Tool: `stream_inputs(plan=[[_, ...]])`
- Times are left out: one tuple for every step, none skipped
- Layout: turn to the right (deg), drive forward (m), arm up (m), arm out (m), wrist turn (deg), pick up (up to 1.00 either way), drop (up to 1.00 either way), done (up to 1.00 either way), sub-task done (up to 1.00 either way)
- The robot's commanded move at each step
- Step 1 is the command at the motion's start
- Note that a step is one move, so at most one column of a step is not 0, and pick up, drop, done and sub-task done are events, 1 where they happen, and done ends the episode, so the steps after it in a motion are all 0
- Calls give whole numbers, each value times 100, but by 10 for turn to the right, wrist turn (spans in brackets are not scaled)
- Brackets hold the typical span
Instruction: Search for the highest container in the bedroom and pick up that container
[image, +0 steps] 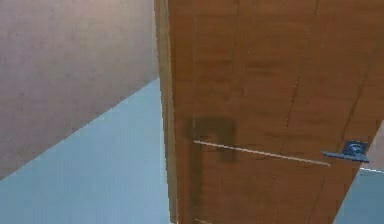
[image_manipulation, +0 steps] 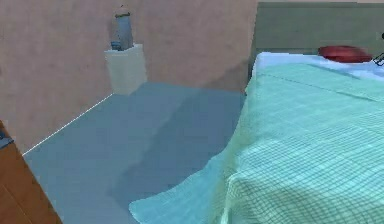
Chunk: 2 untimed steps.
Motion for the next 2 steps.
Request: stream_inputs(plan=[[0, 50, 0, 0, 0, 0, 0, 0, 0], [-450, 0, 0, 0, 0, 0, 0, 0, 0]])
